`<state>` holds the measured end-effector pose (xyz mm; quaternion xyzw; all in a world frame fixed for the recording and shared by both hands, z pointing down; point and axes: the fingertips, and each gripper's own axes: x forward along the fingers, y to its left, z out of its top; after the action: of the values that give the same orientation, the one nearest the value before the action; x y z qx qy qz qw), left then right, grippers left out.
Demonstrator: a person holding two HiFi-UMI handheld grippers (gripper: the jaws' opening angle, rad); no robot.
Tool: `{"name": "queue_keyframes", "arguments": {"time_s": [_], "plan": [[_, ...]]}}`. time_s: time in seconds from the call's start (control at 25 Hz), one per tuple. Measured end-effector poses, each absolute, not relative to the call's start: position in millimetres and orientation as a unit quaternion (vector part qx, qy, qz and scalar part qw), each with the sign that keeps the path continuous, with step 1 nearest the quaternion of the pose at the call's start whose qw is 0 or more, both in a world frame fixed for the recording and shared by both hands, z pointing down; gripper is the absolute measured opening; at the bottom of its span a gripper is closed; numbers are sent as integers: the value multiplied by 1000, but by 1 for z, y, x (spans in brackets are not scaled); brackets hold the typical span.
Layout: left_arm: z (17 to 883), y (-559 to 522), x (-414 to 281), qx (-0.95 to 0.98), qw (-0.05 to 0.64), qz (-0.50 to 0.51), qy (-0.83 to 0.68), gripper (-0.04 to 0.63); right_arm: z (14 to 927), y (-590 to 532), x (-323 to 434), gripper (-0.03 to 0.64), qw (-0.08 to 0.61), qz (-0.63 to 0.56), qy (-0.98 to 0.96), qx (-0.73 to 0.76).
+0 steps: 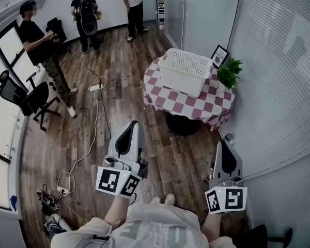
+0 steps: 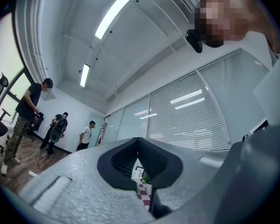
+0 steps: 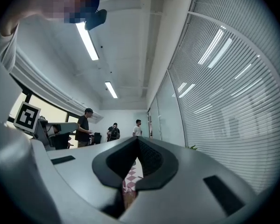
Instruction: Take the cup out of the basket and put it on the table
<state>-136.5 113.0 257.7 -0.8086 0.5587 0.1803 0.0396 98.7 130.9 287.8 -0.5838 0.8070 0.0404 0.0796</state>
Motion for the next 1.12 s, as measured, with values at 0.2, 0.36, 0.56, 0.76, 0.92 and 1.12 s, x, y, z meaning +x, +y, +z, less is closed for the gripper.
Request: {"name": "queue_keyframes", "arguments": {"time_s": [0.2, 0.36, 0.56, 0.76, 0.92, 1.12], "plan": [[255, 102, -117, -814, 42, 186, 549, 6, 285, 130, 123, 9, 83, 51, 800, -592], [258, 96, -95, -820, 47, 184, 539, 6, 296, 127, 139, 9, 81, 49, 807, -583], [263, 91, -73, -826, 52, 174, 534, 6, 316, 115, 140, 9, 71, 32, 821, -566], [257, 68, -64, -826, 68, 189, 527, 6, 310, 100, 141, 9, 81, 50, 828, -553], [255, 40, -56, -831, 77, 203, 512, 6, 310, 73, 146, 9, 82, 60, 820, -563], [253, 7, -65, -828, 76, 214, 512, 6, 310, 48, 139, 9, 72, 60, 822, -562]]}}
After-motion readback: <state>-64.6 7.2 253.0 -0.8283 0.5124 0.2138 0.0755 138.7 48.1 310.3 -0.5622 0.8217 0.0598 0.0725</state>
